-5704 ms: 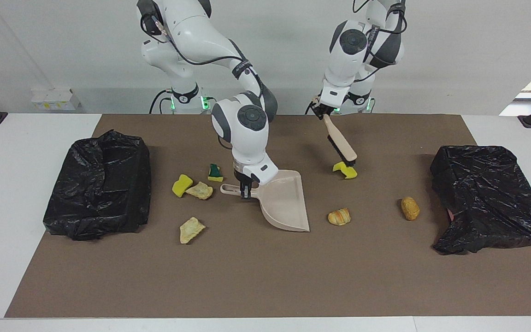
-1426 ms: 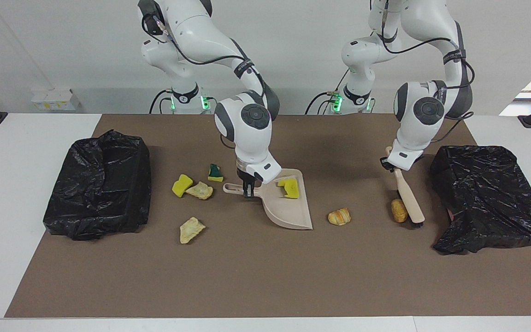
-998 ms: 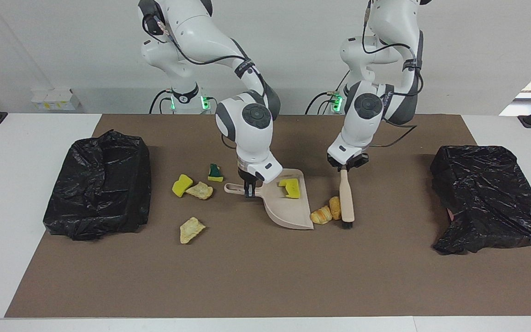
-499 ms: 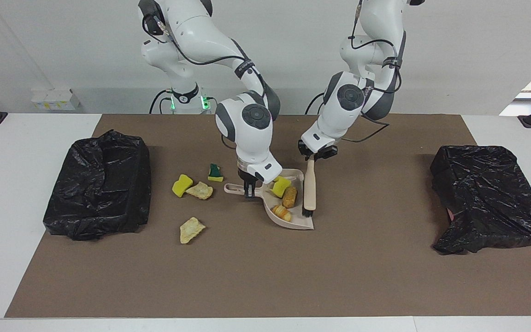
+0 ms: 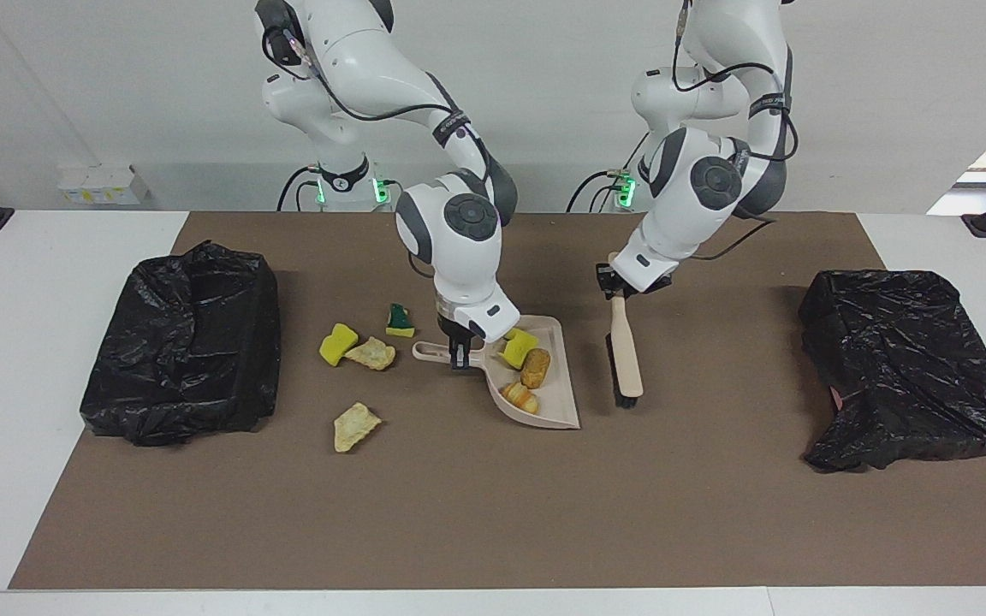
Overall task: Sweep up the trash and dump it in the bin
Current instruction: 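Carry the loaded dustpan with the right gripper over the nearer-right bag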
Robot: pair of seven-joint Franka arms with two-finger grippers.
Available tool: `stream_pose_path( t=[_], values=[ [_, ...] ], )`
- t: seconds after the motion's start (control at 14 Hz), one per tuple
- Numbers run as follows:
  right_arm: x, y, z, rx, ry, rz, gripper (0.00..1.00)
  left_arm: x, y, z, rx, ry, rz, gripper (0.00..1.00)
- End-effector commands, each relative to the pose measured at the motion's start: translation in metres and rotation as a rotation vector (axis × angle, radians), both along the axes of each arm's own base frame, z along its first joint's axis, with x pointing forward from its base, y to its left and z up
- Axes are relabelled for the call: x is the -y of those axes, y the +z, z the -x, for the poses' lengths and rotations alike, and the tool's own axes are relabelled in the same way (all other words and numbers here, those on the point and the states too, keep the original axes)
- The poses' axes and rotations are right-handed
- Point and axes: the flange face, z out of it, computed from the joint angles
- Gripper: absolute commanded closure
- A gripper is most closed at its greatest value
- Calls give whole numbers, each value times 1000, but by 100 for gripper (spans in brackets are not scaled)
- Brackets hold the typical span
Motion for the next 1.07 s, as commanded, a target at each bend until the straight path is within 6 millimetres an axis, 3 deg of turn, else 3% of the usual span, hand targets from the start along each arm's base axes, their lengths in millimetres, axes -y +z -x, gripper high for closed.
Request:
stream_pose_path(
  t=[0.0,0.07,0.29,0.57,0.71,0.86,1.0],
  values=[
    [69,46,-4,16,28,-71,100,11,-8,58,-3,-25,-75,100],
    [97,59,-7,18,39,-84,100,11,-11,73,2,-31,-88,100],
    [175,84,-13,32,57,-139,100,47,-21,131,122,-100,-84,100],
    [302,117,-2,75,42,-166,100,124,-33,189,144,2,-83,100],
    [376,120,12,71,68,-185,100,153,-50,209,141,35,-78,100],
    [447,125,38,64,78,-165,100,169,-66,219,131,63,-41,100],
    [492,129,60,46,49,-119,100,172,-72,220,137,75,-7,100]
  ],
)
